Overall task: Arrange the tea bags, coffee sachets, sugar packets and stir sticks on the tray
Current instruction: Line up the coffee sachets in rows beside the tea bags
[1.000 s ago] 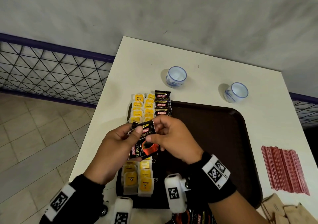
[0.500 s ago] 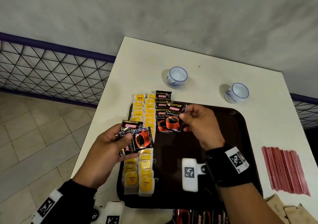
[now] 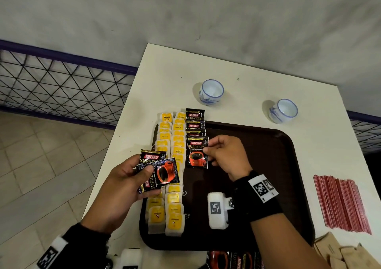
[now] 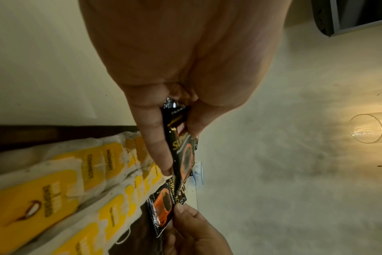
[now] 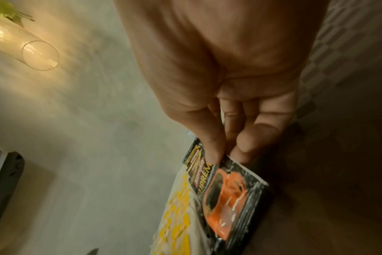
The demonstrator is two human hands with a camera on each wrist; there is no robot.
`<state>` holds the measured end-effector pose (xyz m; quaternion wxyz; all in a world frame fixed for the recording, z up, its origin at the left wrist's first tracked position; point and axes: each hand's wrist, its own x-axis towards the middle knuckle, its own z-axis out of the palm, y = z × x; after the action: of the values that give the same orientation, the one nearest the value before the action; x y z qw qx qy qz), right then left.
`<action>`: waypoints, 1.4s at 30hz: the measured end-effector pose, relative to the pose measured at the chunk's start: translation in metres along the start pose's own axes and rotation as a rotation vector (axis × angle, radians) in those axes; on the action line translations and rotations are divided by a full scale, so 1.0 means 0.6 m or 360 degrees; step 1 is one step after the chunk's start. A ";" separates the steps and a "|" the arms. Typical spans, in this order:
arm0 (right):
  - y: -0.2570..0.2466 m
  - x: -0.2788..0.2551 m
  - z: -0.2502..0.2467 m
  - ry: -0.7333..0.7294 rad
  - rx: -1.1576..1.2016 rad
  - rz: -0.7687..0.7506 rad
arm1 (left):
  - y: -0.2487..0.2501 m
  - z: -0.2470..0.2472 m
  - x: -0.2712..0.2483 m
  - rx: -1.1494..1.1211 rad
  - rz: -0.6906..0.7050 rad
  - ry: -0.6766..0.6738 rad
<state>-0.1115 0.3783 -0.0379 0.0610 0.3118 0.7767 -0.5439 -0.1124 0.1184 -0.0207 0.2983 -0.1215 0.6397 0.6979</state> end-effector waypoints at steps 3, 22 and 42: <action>0.000 0.001 0.006 0.0040 -0.0044 -0.0018 | -0.001 0.000 0.001 0.0013 -0.0004 0.0001; -0.013 0.003 0.023 0.0125 -0.0161 0.0108 | -0.006 0.001 0.004 0.0045 -0.0022 -0.0015; -0.038 -0.039 0.014 -0.0082 -0.0101 -0.0385 | 0.002 0.015 0.009 0.0098 0.0126 -0.0033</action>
<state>-0.1074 0.3559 -0.0126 0.0247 0.1998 0.8237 -0.5301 -0.1155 0.1288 -0.0215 0.2807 -0.0797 0.6621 0.6903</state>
